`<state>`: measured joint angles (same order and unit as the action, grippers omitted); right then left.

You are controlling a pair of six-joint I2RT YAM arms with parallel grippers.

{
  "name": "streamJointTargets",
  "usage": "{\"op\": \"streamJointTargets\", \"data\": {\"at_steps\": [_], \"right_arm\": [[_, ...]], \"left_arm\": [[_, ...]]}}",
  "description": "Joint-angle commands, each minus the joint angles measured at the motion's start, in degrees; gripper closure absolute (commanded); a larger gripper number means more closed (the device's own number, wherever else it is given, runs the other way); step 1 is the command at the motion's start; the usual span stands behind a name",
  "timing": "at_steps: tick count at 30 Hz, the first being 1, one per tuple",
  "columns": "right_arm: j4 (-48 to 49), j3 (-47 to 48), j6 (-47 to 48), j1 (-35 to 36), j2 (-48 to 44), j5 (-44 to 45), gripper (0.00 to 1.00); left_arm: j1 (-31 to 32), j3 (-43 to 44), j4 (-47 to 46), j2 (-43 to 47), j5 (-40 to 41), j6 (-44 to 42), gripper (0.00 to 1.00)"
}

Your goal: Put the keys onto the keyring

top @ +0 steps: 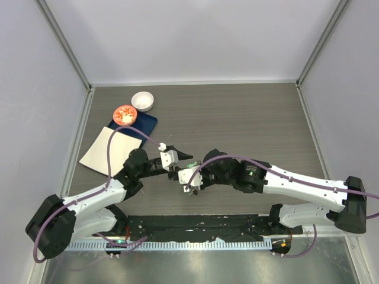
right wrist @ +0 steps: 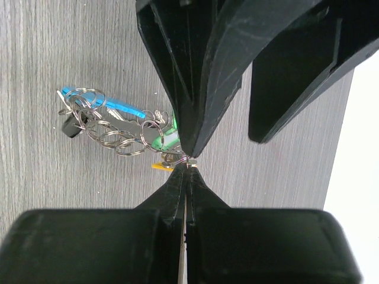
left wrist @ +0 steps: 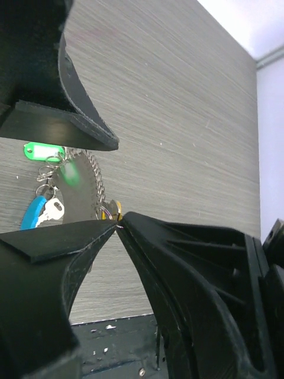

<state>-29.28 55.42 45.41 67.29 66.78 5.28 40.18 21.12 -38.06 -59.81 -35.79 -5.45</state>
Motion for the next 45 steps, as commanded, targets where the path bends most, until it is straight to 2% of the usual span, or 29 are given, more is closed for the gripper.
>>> {"op": "streamJointTargets", "data": {"at_steps": [1, 10, 21, 27, 33, 37, 41, 45], "right_arm": [[0.45, 2.50, 0.73, 0.39, -1.48, 0.17, 0.99], [0.54, 2.24, 0.56, 0.48, -1.92, 0.17, 0.99], [0.71, 2.15, 0.47, 0.56, -2.01, -0.09, 0.99], [0.80, 2.15, 0.38, 0.56, -2.01, -0.01, 0.99], [0.71, 2.15, 0.30, 0.65, -2.01, -0.01, 0.99], [0.71, 2.06, 0.21, 0.65, -2.01, 0.17, 0.99], [-0.25, 1.98, -0.41, 0.65, -2.62, 1.75, 0.99], [-1.66, 1.45, -2.25, 0.65, -4.20, 2.98, 0.99]], "left_arm": [[-0.37, 3.04, 2.37, -2.50, -7.18, -6.05, 0.49], [-1.95, 6.03, 8.97, -6.45, -12.63, -11.68, 0.55], [-2.22, 9.11, 9.24, -9.71, -15.62, -12.21, 0.56], [-2.22, 9.55, 9.59, -10.59, -17.21, -12.21, 0.62], [-2.30, 10.16, 10.03, -10.94, -18.17, -12.13, 0.79], [-2.22, 10.08, 9.68, -10.33, -17.83, -11.34, 0.99], [-2.30, 9.11, 9.59, -8.57, -15.19, -9.41, 1.00], [-2.22, 6.83, 7.84, -5.94, -8.96, -5.03, 1.00]]}}
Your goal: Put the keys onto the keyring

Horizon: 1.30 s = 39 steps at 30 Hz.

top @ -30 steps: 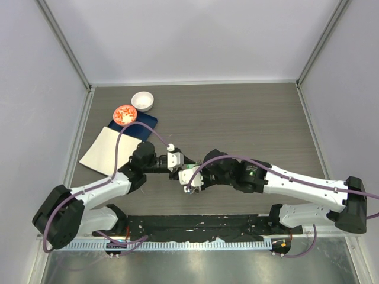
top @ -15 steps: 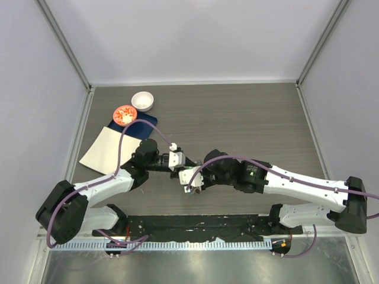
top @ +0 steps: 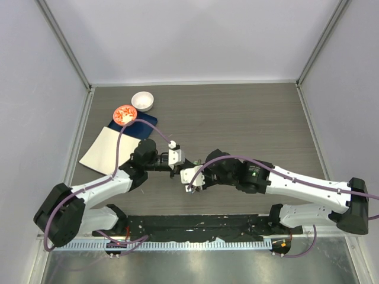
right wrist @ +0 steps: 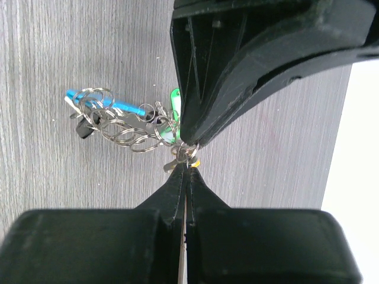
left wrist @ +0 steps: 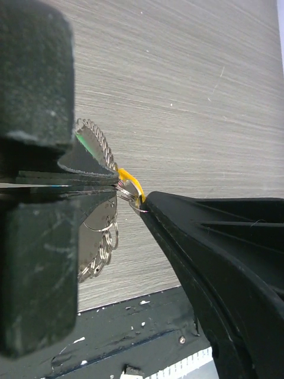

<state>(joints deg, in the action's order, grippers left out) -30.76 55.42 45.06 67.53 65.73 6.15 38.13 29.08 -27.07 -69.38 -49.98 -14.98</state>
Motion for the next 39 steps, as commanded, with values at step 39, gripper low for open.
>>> {"op": "streamJointTargets", "data": {"at_steps": [39], "right_arm": [[28.39, -13.41, -9.37, 2.52, -2.81, 8.43, 0.99]], "left_arm": [[2.56, -12.56, -32.34, 13.22, 38.19, 51.54, 1.00]]}}
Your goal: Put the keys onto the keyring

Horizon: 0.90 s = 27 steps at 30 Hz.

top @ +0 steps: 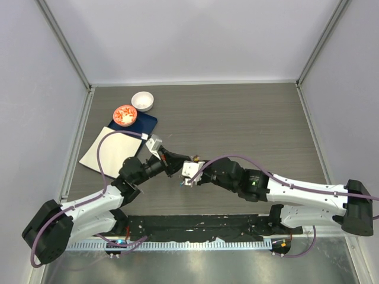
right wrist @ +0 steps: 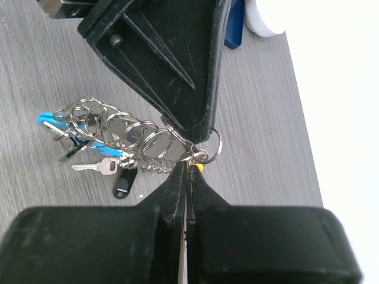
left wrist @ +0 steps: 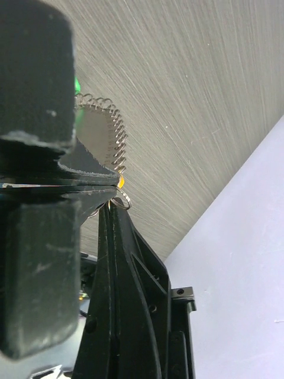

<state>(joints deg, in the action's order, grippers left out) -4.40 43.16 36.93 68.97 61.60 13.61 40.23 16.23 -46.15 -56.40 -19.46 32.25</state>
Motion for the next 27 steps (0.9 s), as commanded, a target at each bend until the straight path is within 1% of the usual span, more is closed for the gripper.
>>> {"op": "streamJointTargets", "data": {"at_steps": [1, 7, 9, 10, 12, 13, 14, 15, 16, 17, 19, 22, 27], "right_arm": [[2.47, -1.23, -1.07, 1.17, 1.67, 1.24, 0.99], [3.79, -1.32, -0.28, 1.17, 2.29, 2.48, 0.99], [3.44, -0.80, 0.34, 1.17, 2.03, 3.18, 0.99], [2.57, -0.53, 0.69, 1.25, 1.86, 3.44, 0.99], [1.25, 0.34, 1.83, 1.17, 1.15, 3.97, 0.99], [0.46, 0.78, 2.18, 1.17, 0.80, 3.97, 0.99], [-1.20, 1.22, 2.62, 1.17, 0.28, 3.97, 0.99], [-2.26, 2.19, 3.23, 1.17, 0.10, 3.80, 0.99], [-4.28, 2.72, 3.59, 1.17, -0.17, 3.19, 0.99], [-5.34, 3.24, 3.85, 1.17, -0.26, 2.66, 0.99], [-8.76, 4.83, 4.64, 1.17, -0.34, 1.95, 0.99], [-12.45, 6.85, 5.78, 1.08, 0.09, 0.72, 0.99], [-15.28, 8.26, 7.10, 1.17, 0.36, 0.02, 0.99]], "left_arm": [[0.64, 0.03, -13.70, 0.33, 8.30, 5.36, 1.00], [2.75, -0.14, -13.97, 0.06, 10.94, 6.07, 1.00], [2.66, -0.76, -14.40, 0.15, 11.20, 5.98, 0.94], [2.66, -1.63, -14.41, 0.76, 11.98, 5.81, 0.83], [2.75, -2.60, -14.14, 1.82, 12.87, 4.14, 0.74], [2.75, -3.39, -12.75, 3.30, 13.74, 3.18, 0.71], [2.75, -3.57, -11.52, 4.36, 13.92, 1.34, 0.65], [2.75, -3.57, -10.03, 5.24, 14.10, 0.02, 0.62], [2.66, -3.57, -7.40, 5.95, 13.93, -1.39, 0.57], [2.75, -3.49, -6.07, 7.69, 13.40, -2.71, 0.55], [2.66, -3.57, -3.09, 9.02, 13.14, -7.10, 0.50], [2.75, -3.22, -0.18, 10.43, 10.68, -13.69, 0.45], [2.66, -0.85, 3.08, 7.63, 1.38, -21.51, 0.43]]}}
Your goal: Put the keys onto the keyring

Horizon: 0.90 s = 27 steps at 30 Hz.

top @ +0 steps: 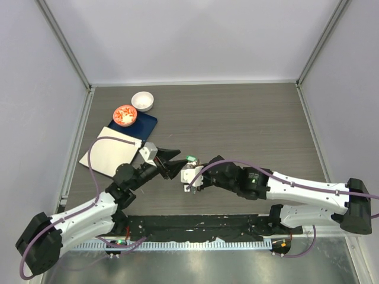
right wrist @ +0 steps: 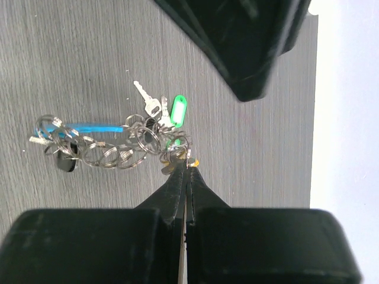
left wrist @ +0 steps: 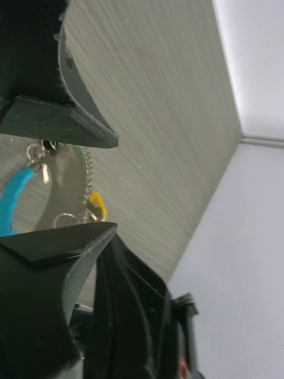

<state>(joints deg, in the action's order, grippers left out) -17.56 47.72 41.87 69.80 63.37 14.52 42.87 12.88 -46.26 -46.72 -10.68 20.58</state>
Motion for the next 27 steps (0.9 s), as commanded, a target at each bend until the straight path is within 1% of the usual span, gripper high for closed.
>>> {"op": "streamJointTargets", "data": {"at_steps": [1, 5, 7, 10, 14, 19, 23, 27], "right_arm": [[-2.73, 3.87, 2.34, 0.34, -1.32, -0.90, 0.99], [-3.88, 4.66, 2.69, 0.34, -1.32, -1.16, 0.99], [-4.32, 5.01, 2.69, 0.34, -1.23, -1.34, 0.99], [-4.59, 5.10, 2.69, 0.34, -1.06, -1.86, 0.99], [-4.94, 5.10, 2.52, 0.34, -0.80, -2.48, 0.99], [-5.02, 5.01, 2.61, 0.34, -0.88, -2.83, 0.99], [-5.03, 4.92, 2.52, 0.34, -0.97, -3.01, 0.99], [-5.11, 4.75, 2.52, 0.34, -1.15, -3.01, 0.99]], "left_arm": [[-0.07, 3.11, 3.11, -2.84, -8.04, -11.33, 0.43], [-0.86, 4.43, 2.58, -6.10, -13.39, -14.51, 0.42], [-1.39, 5.48, 2.75, -8.11, -17.34, -15.74, 0.42], [-1.39, 8.11, 5.46, -10.92, -21.91, -18.55, 0.43], [-1.48, 10.84, 7.50, -13.92, -24.91, -21.71, 0.47], [-1.65, 13.48, 11.54, -17.17, -27.72, -24.97, 0.55], [-2.61, 14.27, 14.26, -18.06, -30.35, -27.34, 0.56], [-3.94, 14.01, 14.62, -18.05, -33.79, -29.10, 0.57]]}}
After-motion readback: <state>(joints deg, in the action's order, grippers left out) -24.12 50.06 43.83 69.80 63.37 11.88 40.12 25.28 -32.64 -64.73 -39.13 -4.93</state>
